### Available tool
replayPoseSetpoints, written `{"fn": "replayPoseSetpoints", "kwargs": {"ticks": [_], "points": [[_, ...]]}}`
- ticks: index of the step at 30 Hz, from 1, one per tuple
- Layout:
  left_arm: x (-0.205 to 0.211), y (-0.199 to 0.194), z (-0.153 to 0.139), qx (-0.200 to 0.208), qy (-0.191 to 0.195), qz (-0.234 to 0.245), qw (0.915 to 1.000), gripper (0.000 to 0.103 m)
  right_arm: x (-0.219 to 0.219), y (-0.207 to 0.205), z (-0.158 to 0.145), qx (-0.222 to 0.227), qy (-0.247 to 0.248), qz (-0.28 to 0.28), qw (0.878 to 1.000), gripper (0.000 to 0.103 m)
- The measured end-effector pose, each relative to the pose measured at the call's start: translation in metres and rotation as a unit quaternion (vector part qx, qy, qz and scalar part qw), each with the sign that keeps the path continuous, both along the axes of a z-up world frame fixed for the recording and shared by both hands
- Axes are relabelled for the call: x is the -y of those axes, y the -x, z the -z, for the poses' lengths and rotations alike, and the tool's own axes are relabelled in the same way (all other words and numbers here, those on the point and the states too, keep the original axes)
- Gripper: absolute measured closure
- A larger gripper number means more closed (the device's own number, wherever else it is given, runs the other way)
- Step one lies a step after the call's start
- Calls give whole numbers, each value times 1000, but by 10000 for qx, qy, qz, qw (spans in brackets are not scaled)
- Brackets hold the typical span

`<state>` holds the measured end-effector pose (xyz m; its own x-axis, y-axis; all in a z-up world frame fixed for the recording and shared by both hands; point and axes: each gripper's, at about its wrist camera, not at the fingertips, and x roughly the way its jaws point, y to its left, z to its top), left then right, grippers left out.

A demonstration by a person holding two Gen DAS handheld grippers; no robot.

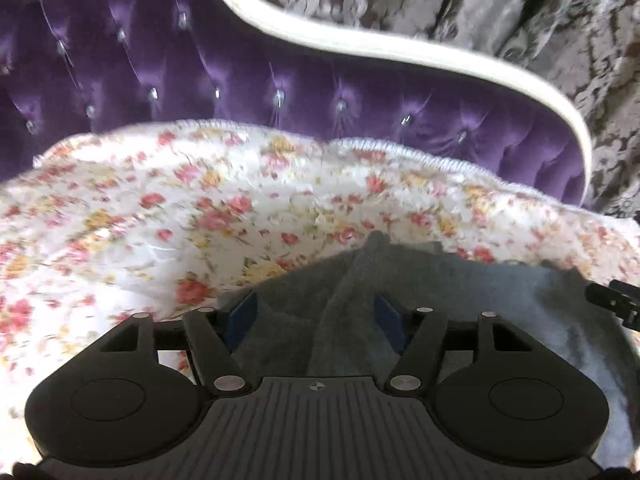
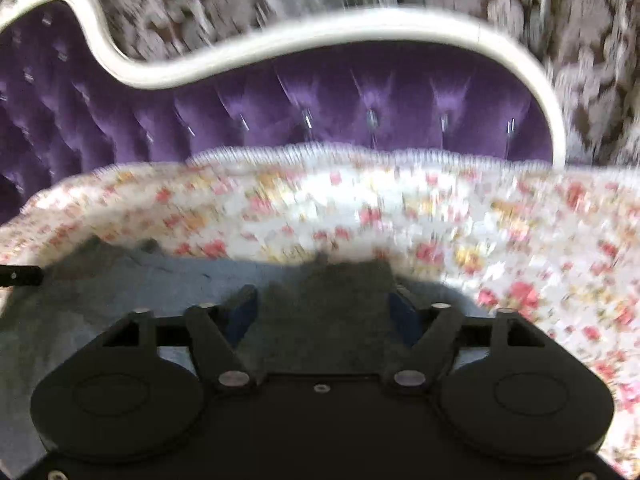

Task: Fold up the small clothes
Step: 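Open both grippers and release the flipped sweater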

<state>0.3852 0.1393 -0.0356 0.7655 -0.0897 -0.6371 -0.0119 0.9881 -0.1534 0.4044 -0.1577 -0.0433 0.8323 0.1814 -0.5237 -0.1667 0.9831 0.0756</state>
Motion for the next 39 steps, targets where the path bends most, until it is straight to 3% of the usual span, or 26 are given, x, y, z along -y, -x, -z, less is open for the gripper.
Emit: {"fn": "replayPoseSetpoints", "kwargs": {"ticks": [2, 5, 10, 14, 19, 21, 24, 27, 31, 34, 39], "points": [[4, 19, -6, 135, -67, 130, 9998, 28, -4, 20, -8, 137, -35, -204, 9997, 19], [22, 47, -4, 125, -174, 427, 9989, 28, -19, 50, -10, 100, 37, -512, 9986, 7], [56, 79, 16, -89, -572, 920, 9941, 25, -55, 83, 10, -225, 525, -920, 9941, 5], [63, 92, 28, -113, -945, 953, 9909, 20, -66, 97, 34, -508, 1151, -926, 9877, 3], [70, 98, 34, -131, -1383, 1084, 9844, 13, -52, 106, 33, -529, 975, -642, 9918, 2], [68, 101, 33, -177, -1297, 1038, 9859, 13, -48, 112, 28, -567, 807, -570, 9935, 2], [67, 104, 31, -287, -1093, 983, 9887, 13, -35, 134, 19, -540, 96, -506, 9972, 2], [64, 110, 26, -442, -682, 915, 9925, 13, -27, 161, 16, -557, -516, -495, 9959, 2], [68, 131, 11, -351, -179, 879, 9954, 13, -19, 191, 21, -685, -1028, -436, 9914, 2], [76, 145, 7, -341, -74, 916, 9952, 13, -18, 209, 26, -737, -996, -254, 9920, 1], [88, 163, 6, -395, -135, 588, 9974, 14, -27, 225, 41, -776, -348, -242, 9961, 1]]}}
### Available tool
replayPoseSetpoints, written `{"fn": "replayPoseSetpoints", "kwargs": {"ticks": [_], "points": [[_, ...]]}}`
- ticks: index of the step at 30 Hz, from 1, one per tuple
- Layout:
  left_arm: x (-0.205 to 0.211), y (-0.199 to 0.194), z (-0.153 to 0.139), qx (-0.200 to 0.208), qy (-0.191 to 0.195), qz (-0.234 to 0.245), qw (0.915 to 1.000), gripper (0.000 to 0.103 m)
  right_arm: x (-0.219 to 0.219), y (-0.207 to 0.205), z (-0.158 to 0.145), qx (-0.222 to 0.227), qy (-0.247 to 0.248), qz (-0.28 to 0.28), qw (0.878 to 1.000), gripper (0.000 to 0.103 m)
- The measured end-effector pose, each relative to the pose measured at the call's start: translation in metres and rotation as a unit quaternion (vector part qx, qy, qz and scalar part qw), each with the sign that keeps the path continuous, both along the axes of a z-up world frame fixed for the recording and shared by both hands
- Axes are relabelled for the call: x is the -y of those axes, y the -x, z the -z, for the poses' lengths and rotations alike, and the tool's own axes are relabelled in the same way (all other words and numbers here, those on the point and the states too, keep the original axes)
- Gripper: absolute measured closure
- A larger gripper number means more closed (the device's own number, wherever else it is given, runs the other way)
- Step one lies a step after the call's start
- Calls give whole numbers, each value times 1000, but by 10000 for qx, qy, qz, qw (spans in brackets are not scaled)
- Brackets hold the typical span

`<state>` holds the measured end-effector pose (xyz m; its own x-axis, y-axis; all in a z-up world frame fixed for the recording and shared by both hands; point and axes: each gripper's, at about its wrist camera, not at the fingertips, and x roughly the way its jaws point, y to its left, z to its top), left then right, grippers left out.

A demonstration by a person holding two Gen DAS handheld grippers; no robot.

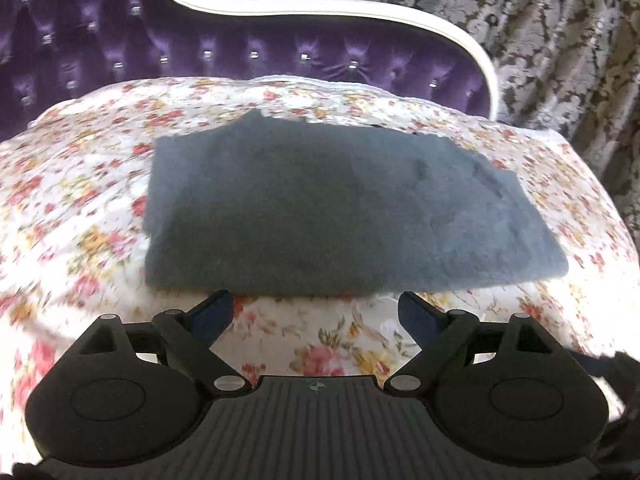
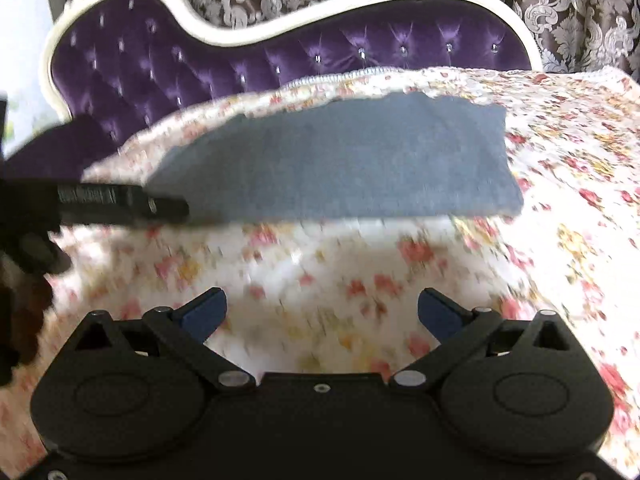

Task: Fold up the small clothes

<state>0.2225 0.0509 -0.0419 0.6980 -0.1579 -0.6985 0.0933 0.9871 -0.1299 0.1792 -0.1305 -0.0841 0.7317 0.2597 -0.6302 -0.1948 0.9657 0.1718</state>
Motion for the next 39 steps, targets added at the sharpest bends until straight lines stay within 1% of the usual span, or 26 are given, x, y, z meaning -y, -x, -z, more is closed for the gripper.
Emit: {"fn": "replayPoseSetpoints", "kwargs": {"ticks": [1, 3, 5, 8, 10, 13, 15, 17, 19, 24, 28, 30, 32, 33, 37, 39], "points": [[2, 1, -2, 12, -73, -118, 9999, 14, -3, 6, 3, 56, 164, -48, 9998, 1], [9, 3, -7, 69, -363, -429, 9984, 13, -10, 13, 5, 154, 458, -106, 9988, 1], [16, 0, -13, 146, -565, -591, 9965, 13, -12, 16, 7, 152, 475, -112, 9987, 1], [22, -15, -17, 135, -510, -427, 9977, 13, -9, 16, 10, 104, 366, -140, 9992, 0], [24, -29, -17, 72, -364, -344, 9987, 14, -8, 18, 11, 138, 374, -148, 9991, 0], [26, -56, -13, -131, -58, -307, 9994, 16, -8, 20, 12, 180, 341, -162, 9991, 0], [28, -73, -11, -227, 152, -272, 9993, 24, -6, 21, 11, 162, 293, -173, 9993, 0], [32, -88, -8, -295, 213, -310, 9989, 26, -6, 20, 12, 138, 263, -172, 9994, 0], [37, -100, -7, -292, 122, -306, 9990, 26, -6, 20, 12, 116, 265, -174, 9994, 0], [52, -128, -6, -149, -348, -269, 9989, 26, -2, 19, 12, 83, 135, -185, 9997, 0], [56, -150, 7, -377, -427, -274, 9980, 26, 0, 18, 12, 36, 60, -211, 9998, 0], [56, -160, 21, -602, -494, -233, 9967, 25, 4, 18, 11, 21, -46, -221, 9997, 0], [58, -159, 26, -496, -665, -86, 9965, 20, 10, 17, 9, 12, -263, -226, 9994, 0], [60, -158, 28, -485, -735, -29, 9961, 20, 14, 16, 8, 0, -382, -246, 9990, 0], [54, -159, 27, -646, -577, -76, 9962, 19, 31, 7, 0, -89, -786, -479, 9957, 1], [52, -161, 28, -695, -528, -34, 9962, 18, 42, -1, -7, -117, -958, -481, 9942, 10]]}}
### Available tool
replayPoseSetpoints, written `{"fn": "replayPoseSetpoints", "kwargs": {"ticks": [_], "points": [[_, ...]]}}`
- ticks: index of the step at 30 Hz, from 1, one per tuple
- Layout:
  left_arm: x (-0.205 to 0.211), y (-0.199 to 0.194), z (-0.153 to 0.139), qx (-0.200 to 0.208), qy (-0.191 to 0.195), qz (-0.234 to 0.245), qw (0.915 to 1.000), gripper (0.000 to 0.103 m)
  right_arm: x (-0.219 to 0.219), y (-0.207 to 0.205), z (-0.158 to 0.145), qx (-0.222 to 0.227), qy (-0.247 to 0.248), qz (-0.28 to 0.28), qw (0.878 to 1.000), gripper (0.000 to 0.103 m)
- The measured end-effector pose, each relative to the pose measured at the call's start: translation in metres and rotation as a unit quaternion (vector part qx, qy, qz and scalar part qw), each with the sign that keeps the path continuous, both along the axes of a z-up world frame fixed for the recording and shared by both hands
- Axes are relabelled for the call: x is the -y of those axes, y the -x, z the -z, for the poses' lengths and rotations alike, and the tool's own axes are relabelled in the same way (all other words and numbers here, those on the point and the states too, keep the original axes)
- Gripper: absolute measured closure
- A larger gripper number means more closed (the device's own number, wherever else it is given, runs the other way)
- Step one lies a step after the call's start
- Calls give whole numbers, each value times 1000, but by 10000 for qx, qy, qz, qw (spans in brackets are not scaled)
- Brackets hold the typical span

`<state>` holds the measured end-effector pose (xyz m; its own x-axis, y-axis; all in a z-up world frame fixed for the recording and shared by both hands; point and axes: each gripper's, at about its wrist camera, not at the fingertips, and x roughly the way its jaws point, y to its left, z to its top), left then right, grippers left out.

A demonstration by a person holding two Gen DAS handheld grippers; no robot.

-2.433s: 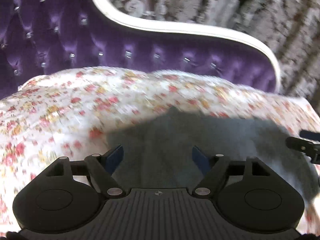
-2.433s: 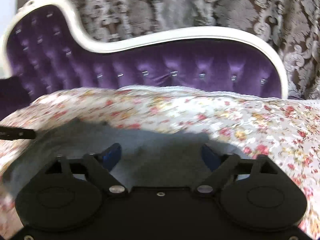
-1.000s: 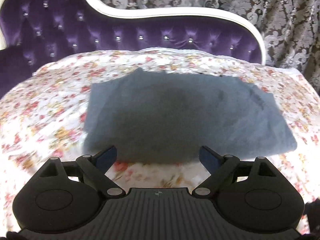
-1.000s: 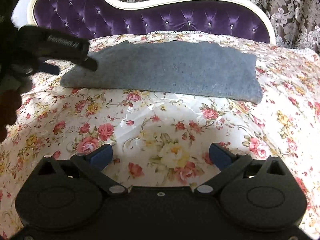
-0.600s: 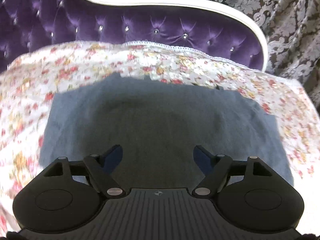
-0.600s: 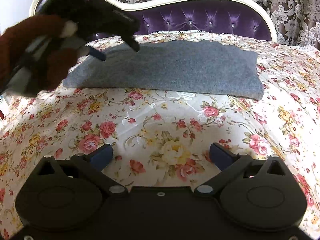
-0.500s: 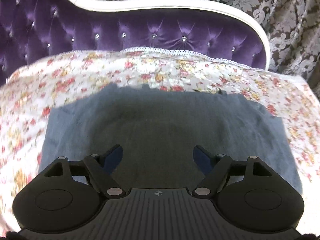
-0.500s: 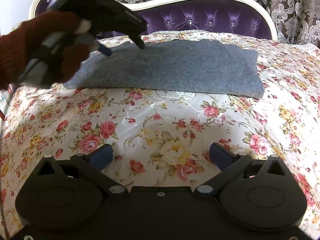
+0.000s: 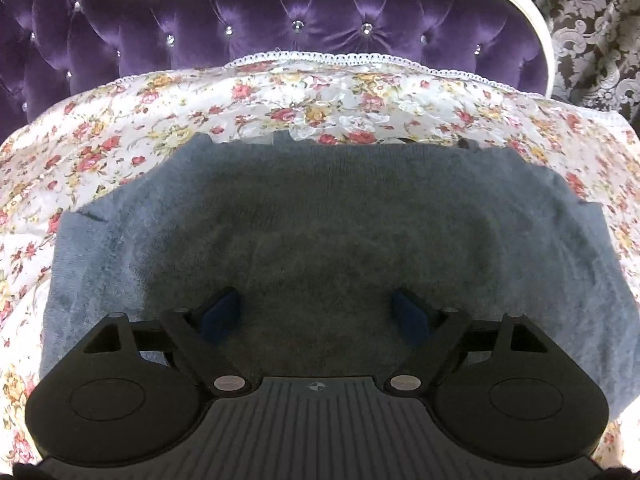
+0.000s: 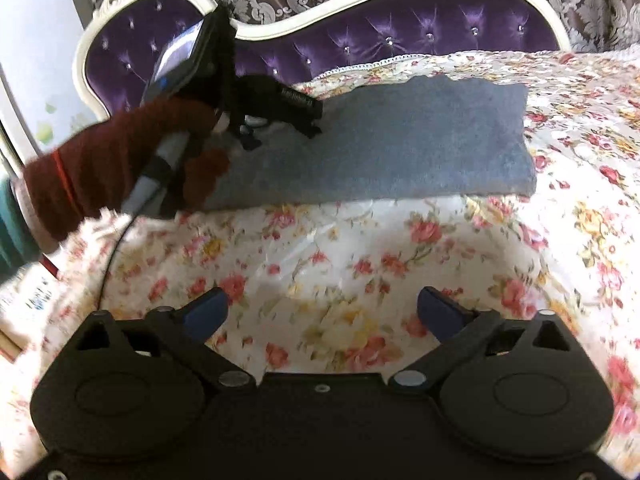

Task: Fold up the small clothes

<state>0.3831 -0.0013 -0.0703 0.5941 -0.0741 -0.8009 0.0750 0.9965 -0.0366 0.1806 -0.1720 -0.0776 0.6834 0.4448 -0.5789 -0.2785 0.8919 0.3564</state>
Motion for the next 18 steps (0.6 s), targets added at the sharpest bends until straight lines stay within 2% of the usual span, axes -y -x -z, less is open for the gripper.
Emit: {"fn": "replayPoseSetpoints", "kwargs": {"ticks": [4, 9, 18], "points": [[-1, -3, 1, -37, 65, -6, 10000, 17, 32, -19, -16, 153, -372, 306, 9987, 11], [0, -5, 1, -108, 67, -14, 9999, 17, 74, -52, -31, 360, -569, 810, 9944, 10], [-1, -6, 2, -135, 75, 10, 9999, 17, 114, -124, -4, -160, -962, 909, 9911, 10]]}}
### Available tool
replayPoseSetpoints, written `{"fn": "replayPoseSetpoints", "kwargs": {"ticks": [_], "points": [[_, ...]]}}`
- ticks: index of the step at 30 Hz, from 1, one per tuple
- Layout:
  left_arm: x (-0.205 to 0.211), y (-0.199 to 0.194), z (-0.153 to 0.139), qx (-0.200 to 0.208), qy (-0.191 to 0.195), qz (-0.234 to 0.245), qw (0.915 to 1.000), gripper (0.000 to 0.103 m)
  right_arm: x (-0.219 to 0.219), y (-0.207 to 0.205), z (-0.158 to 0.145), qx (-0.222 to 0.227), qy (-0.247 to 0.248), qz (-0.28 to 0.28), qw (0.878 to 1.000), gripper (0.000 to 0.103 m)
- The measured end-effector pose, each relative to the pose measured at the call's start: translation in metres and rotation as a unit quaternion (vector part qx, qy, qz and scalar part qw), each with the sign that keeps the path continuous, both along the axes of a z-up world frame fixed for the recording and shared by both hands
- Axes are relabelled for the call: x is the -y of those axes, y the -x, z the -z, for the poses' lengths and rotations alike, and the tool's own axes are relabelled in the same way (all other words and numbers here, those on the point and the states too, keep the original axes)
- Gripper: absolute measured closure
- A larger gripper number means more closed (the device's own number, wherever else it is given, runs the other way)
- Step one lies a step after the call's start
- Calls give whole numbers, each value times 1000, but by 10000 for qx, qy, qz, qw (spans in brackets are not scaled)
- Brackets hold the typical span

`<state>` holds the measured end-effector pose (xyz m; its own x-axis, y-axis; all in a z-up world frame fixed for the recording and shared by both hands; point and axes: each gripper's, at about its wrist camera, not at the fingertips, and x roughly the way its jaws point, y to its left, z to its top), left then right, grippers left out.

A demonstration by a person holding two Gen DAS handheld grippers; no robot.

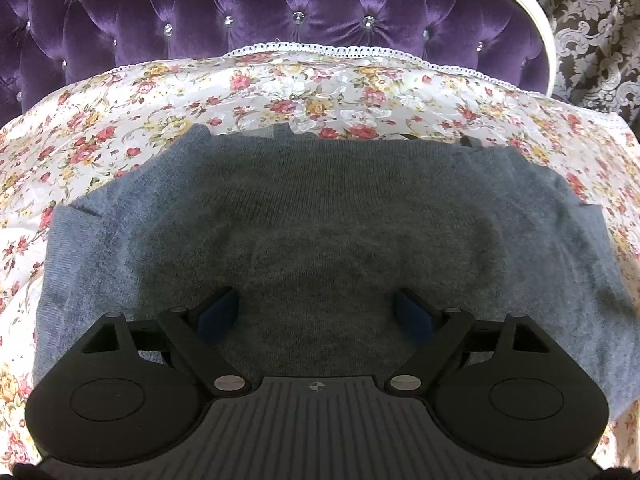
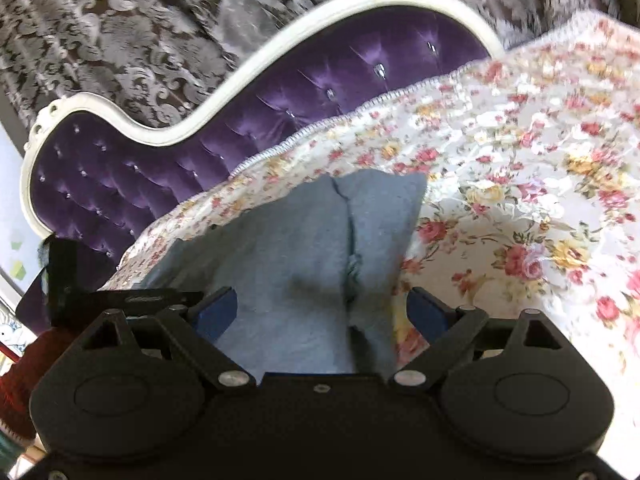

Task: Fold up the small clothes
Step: 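Lift the side edge with the right gripper and fold it toward the middle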

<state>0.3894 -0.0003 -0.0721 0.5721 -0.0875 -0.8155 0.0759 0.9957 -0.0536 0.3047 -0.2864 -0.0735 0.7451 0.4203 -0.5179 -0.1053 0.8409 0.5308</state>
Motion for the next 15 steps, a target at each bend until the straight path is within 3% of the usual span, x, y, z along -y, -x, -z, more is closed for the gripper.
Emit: {"fn": "replayPoseSetpoints", "kwargs": {"ticks": [3, 7, 9, 15], "points": [[0, 0, 0, 0, -5, 9, 10000, 17, 7, -15, 16, -222, -396, -138, 9989, 14], [1, -1, 0, -7, -6, -7, 10000, 17, 13, -26, 25, -196, -1174, -282, 9925, 15], [1, 0, 0, 24, -7, -7, 10000, 17, 13, -36, 29, -238, -1431, -369, 9887, 23], [0, 0, 0, 44, 10, -25, 10000, 17, -4, -63, 26, -353, -1245, -674, 9893, 26]]}}
